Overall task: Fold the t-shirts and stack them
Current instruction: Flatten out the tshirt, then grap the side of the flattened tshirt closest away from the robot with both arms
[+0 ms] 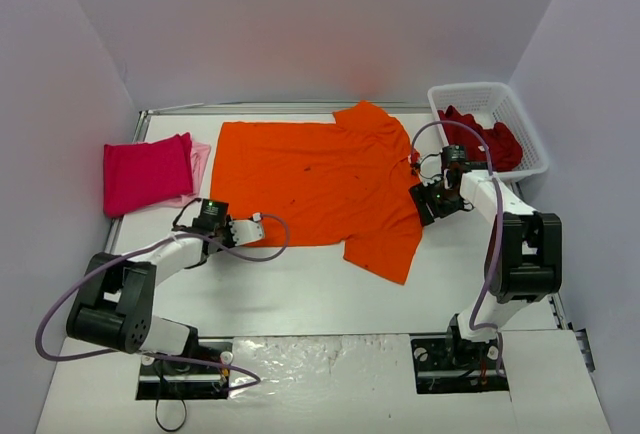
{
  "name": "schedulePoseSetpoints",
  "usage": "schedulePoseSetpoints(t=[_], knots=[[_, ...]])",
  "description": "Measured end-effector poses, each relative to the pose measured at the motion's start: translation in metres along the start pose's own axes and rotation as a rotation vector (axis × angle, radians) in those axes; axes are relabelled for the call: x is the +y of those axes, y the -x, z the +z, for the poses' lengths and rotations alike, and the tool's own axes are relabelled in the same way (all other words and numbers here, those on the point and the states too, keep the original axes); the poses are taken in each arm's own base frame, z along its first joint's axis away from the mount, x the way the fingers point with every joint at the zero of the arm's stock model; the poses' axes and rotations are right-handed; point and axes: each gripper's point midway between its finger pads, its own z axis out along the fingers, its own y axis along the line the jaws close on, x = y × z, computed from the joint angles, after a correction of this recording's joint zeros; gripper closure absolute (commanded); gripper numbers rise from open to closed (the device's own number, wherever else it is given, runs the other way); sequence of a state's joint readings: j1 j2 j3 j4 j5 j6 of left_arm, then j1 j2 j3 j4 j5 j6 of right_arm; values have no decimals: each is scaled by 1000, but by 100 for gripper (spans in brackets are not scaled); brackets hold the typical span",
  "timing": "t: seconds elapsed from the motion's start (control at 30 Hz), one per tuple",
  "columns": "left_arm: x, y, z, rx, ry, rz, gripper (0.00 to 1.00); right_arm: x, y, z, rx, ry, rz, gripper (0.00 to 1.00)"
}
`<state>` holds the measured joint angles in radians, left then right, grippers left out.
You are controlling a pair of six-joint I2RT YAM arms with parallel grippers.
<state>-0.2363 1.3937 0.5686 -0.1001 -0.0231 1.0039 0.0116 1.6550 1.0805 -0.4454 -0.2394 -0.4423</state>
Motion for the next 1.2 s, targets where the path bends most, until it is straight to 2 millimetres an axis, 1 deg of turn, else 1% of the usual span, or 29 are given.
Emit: schedulePoseSetpoints(t=[0.07,0.27,0.4,0.57,0.7,0.87,1.07,1.13,1.2], knots=[[1,1,1,3,-7,3,98,0,0,0,1,1,0,46],[-2,3,-1,-7,-42,21,98,0,-2,3,12,5,2,47],[-12,6,-7,-32,-96,29,98,1,-2,4,14,9,2,49],[-30,10,-17,-74,-206,11,98,5,-2,4,10,31,-1,49],[-36,12,-20,-84,-241,0,98,9,0,1,-5,54,-6,48],[-33,10,-19,-74,-242,-30,98,13,7,-11,-47,65,-23,48],[-19,5,-13,-63,-244,-124,98,21,8,-15,-52,83,-76,48],[-16,4,-11,-67,-253,-161,98,29,12,-17,-60,94,-118,48],[-14,4,-11,-74,-270,-198,98,42,19,-20,-80,108,-178,47]])
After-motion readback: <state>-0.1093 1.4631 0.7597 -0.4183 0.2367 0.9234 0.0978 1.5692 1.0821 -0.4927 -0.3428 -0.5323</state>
